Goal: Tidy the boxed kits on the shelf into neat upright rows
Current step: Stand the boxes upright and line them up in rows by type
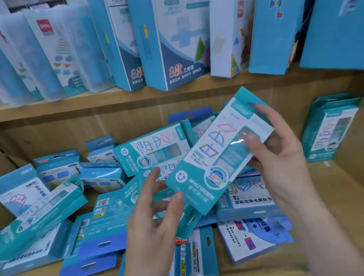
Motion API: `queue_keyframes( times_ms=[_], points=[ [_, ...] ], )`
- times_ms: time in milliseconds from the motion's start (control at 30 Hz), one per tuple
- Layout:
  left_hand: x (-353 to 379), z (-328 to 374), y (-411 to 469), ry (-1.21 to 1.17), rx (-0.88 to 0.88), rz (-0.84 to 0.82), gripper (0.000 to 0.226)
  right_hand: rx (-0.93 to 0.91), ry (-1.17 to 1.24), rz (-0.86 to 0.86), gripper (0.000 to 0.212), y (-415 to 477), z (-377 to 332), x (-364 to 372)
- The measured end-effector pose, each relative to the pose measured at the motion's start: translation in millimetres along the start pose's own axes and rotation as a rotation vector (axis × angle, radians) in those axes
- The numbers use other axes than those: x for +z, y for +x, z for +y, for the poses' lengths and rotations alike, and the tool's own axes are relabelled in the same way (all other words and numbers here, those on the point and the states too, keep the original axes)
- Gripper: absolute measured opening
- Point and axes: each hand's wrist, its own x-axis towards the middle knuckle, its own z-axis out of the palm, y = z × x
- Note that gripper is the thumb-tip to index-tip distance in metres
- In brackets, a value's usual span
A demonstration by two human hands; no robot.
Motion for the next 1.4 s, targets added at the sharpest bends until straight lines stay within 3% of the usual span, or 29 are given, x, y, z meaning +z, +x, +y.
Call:
queue_keyframes(
  times_ms=[133, 267, 433, 500, 567, 667, 767, 933, 1100, 1267, 1333, 1400],
  points=[
    [16.1, 6.5, -5.5, -0.045, -0.078, -0.253, 0.02, 0.011, 0.067, 0.069, 0.062, -6.8, -5.4, -6.5],
    [41.6, 1.1, -18.9, -0.084, -0.137, -0.314, 0.016, -0.001, -0.079, 0.097, 0.038, -24.1, 0.1, -10.1],
    [38.5, 2.8, -8.0, 0.21, 0.101, -0.419, 0.019, 0.016, -0.169, 0.053, 0.02, -36.9, 4.9, -18.6],
    [21.9, 6.8, 15.4, 0.378, 0.2, -0.321, 0.017, 0.045, -0.165, 0.103, 0.015, -34.9, 0.7, -27.4],
    [-0.6, 0.9, 50.6, 0.64, 0.257, -0.195, 0.031, 0.087, -0.186, 0.12, 0.014, -34.8, -1.7, -35.6],
    [-27.0, -19.3, 91.0, 0.988, 0.134, -0.288, 0.069, 0.196, -0.203, 0.087, 0.015, -38.1, 0.5, -41.2],
    [-33.2, -31.3, 104.2, 0.959, 0.011, -0.426, 0.09, 0.337, -0.184, 0.064, 0.015, -41.0, 9.4, -40.3],
    [-32.5, -28.5, 114.2, 1.018, -0.016, -0.505, 0.111, 0.465, -0.191, 0.042, 0.015, -43.1, 20.9, -33.0],
    [-27.8, -24.8, 108.1, 1.133, 0.11, -0.459, 0.092, 0.443, -0.228, 0.033, 0.014, -42.7, 22.6, -29.6],
    [-28.2, -18.1, 95.0, 1.103, 0.196, -0.334, 0.084, 0.542, -0.078, 0.049, 0.017, -42.6, 17.4, -29.2],
    [-29.1, -18.2, 92.0, 0.979, 0.217, -0.285, 0.078, 0.598, 0.022, 0.086, 0.019, -40.8, 17.1, -30.0],
    [-28.0, -18.5, 91.9, 0.645, 0.108, -0.295, 0.066, 0.623, 0.069, 0.115, 0.017, -40.4, 16.2, -29.8]
  ],
)
